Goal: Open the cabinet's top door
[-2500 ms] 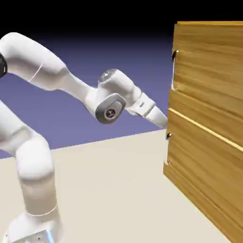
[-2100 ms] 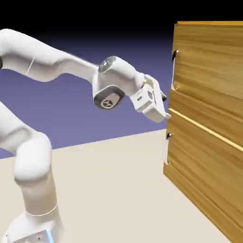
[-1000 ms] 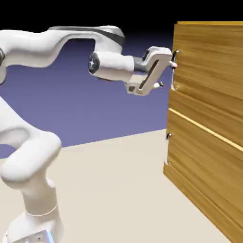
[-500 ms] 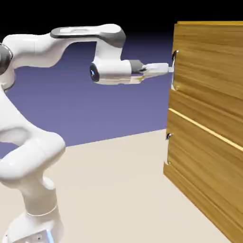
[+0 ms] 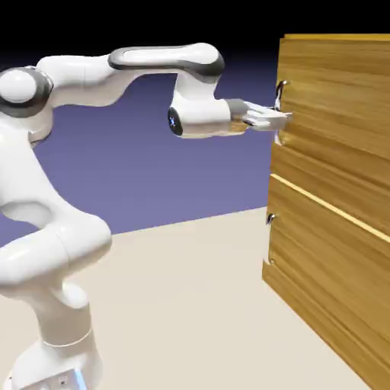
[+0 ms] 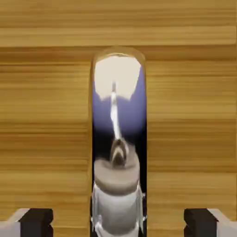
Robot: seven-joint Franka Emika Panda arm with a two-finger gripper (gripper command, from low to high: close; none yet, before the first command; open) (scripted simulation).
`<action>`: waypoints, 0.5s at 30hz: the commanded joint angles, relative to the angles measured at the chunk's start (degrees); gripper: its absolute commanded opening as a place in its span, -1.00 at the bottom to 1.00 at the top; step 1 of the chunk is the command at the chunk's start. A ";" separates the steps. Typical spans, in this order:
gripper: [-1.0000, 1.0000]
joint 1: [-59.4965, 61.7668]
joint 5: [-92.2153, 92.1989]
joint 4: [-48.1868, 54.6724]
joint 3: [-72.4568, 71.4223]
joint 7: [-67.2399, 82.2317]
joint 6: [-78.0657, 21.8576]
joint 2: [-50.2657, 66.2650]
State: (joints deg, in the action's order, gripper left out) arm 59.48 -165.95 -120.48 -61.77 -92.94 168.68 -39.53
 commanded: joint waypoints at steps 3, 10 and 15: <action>-1.00 -6.25 -0.15 -2.71 4.90 3.48 -1.01 1.81; -1.00 -20.78 4.27 -9.26 17.03 5.12 -3.21 2.69; -1.00 -31.17 13.06 -15.93 26.15 -0.24 -5.86 -0.31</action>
State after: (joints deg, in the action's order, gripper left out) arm 28.32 -152.82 -136.39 -35.61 -93.19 162.85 -39.85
